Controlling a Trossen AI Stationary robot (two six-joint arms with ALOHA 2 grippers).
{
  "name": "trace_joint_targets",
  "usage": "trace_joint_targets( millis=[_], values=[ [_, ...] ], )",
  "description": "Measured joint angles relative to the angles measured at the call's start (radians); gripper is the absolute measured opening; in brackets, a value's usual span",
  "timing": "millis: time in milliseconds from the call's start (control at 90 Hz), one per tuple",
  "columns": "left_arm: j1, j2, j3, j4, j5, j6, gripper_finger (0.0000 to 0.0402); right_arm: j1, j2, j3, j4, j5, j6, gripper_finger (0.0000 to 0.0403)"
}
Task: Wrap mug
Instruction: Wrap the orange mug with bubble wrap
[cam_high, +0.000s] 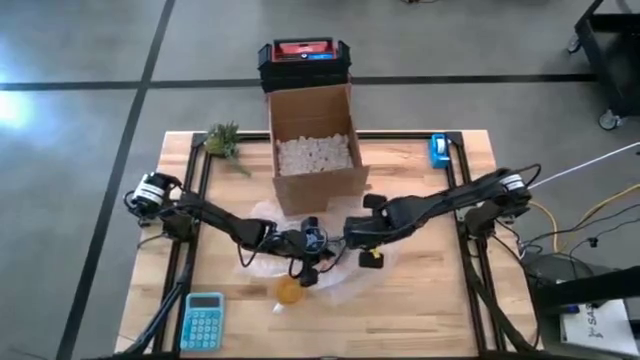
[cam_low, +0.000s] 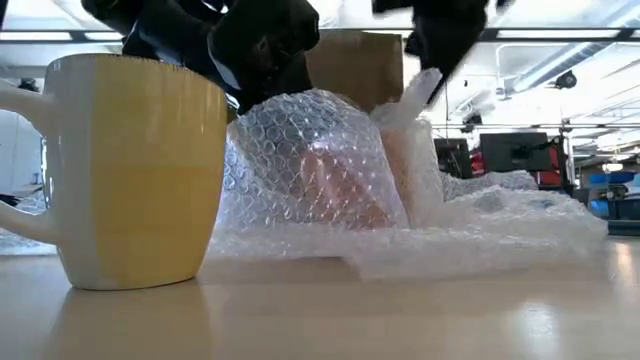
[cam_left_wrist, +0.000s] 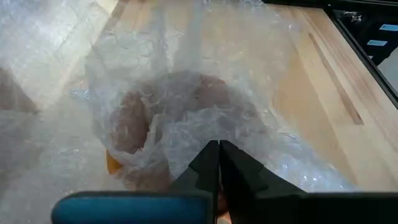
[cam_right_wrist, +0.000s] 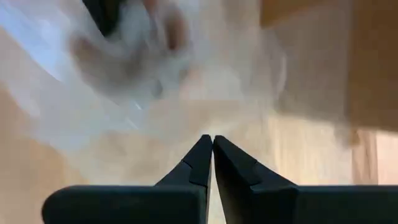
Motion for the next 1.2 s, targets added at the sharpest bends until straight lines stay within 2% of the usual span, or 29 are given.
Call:
trace_joint_targets(
  millis=[167,256,456,622,789,1067,1200],
  values=[
    [0.0,0.0,0.0,0.0,0.0,0.0,0.0,0.034,0.006,-0.045,0.302,-0.018,-0.064,0.0002],
    [0.0,0.0,0.0,-0.001,0.0,0.0,0.0,0.033,0.037,-0.063,0.383,-0.019,-0.079,0.0002],
    [-0.002,-0.003,0.0,0.005,0.005,-0.006,0.0,0.01,0.139,-0.102,0.402,-0.051,-0.047,0.0002],
    [-0.004,-0.055,-0.003,-0.018,0.037,-0.021,0.0,0.008,0.184,-0.096,0.423,-0.088,-0.041,0.0002],
    [-0.002,-0.063,-0.002,-0.006,0.03,-0.019,0.0,0.008,0.169,-0.066,0.395,-0.098,-0.047,0.0002],
    [0.003,-0.004,0.0,0.009,0.023,-0.018,0.0,0.008,0.108,0.078,0.197,-0.104,-0.076,0.0002],
    [0.003,-0.007,0.0,0.006,0.023,-0.018,0.0,0.013,0.087,0.092,0.251,-0.165,-0.076,0.0002]
  ],
)
